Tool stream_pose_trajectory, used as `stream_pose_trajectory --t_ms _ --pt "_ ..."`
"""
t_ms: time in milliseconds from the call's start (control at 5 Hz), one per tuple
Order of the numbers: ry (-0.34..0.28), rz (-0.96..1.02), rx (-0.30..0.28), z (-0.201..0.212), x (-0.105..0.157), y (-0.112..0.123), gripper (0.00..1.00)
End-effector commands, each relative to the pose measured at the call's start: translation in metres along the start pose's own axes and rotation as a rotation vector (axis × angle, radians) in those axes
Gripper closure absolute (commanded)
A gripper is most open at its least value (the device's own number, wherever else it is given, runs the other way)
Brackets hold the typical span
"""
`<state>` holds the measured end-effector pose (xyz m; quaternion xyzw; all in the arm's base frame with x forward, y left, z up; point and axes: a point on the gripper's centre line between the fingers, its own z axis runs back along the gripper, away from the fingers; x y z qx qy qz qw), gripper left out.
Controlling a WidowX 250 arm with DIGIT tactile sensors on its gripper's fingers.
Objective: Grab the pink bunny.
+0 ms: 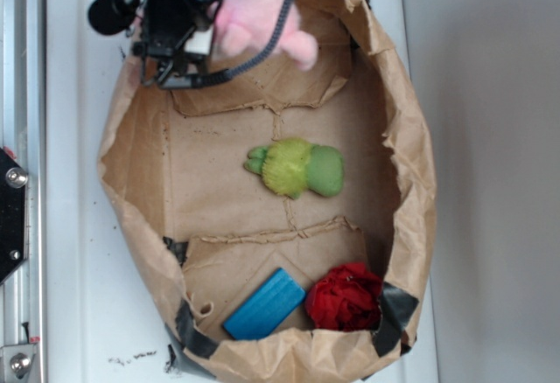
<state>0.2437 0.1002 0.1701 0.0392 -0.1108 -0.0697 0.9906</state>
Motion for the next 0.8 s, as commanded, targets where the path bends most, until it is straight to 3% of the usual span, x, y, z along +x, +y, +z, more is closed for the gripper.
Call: stream_pose_trajectory --t_ms 0,200,400,600 --pt "-0.068 -0.047 0.13 0.022 0.029 -0.048 1.0" --pt "-0.089 -0.058 0.139 0.021 0.037 -0.064 1.0" --pt "-0.076 -0.067 0.1 0.019 0.046 -0.066 1.0" --pt "-0.057 -0.078 0.111 0.019 0.045 -0.061 1.0"
